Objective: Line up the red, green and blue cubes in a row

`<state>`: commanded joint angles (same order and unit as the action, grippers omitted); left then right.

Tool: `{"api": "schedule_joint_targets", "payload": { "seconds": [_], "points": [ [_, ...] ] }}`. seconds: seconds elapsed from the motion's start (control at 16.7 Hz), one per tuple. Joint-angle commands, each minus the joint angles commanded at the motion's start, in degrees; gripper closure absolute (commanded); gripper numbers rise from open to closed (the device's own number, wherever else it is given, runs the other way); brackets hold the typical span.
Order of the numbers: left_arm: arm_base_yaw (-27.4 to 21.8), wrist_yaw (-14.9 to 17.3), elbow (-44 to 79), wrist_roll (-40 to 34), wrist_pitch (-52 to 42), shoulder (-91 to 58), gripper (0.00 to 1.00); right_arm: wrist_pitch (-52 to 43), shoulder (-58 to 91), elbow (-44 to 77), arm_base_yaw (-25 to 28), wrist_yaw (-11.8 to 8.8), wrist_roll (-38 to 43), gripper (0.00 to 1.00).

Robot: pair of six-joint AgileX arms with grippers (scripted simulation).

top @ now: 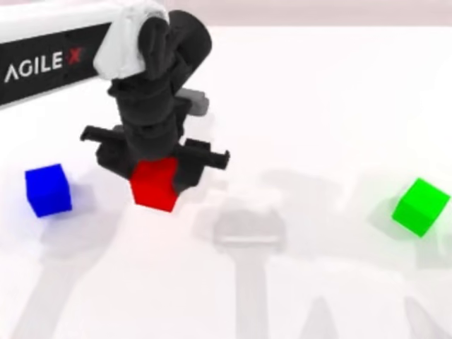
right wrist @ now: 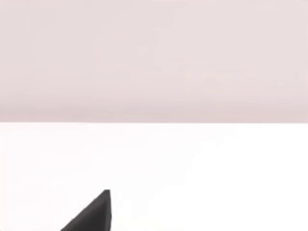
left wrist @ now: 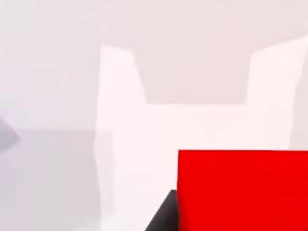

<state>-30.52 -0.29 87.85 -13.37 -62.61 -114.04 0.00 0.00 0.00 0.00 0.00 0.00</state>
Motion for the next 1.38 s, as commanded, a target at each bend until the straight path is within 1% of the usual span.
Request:
{"api": "schedule_joint_targets", "payload": {
  "seconds": [0.36,0.54,0.66,0.96,1.08,1.26,1.38],
  "points": [
    [-7.5,-0.4,-9.0,-21.0,-0.2,8.2,1.0,0.0,0.0,0.0,0.0,0.0,0.0,0.0],
    [-10.2,-0.6,-12.2,-27.1,0.1,11.7,1.0,0.0,0.0,0.0,0.0,0.0,0.0,0.0],
    [-10.7,-0.6,-12.8,-28.1,0.2,12.4,1.0,0.0,0.0,0.0,0.0,0.0,0.0,0.0],
    [-10.5,-0.6,-13.4,-27.8,1.1,11.8,1.0,0.0,0.0,0.0,0.0,0.0,0.0,0.0],
    [-10.5,-0.6,-15.7,-27.9,4.4,10.8,1.0,0.0,0.0,0.0,0.0,0.0,0.0,0.0],
    [-10.5,-0.6,-20.4,-28.0,12.2,8.6,1.0,0.0,0.0,0.0,0.0,0.0,0.0,0.0],
    [-10.6,-0.6,-22.7,-28.0,15.2,7.5,1.0,0.0,0.0,0.0,0.0,0.0,0.0,0.0]
  ]
}}
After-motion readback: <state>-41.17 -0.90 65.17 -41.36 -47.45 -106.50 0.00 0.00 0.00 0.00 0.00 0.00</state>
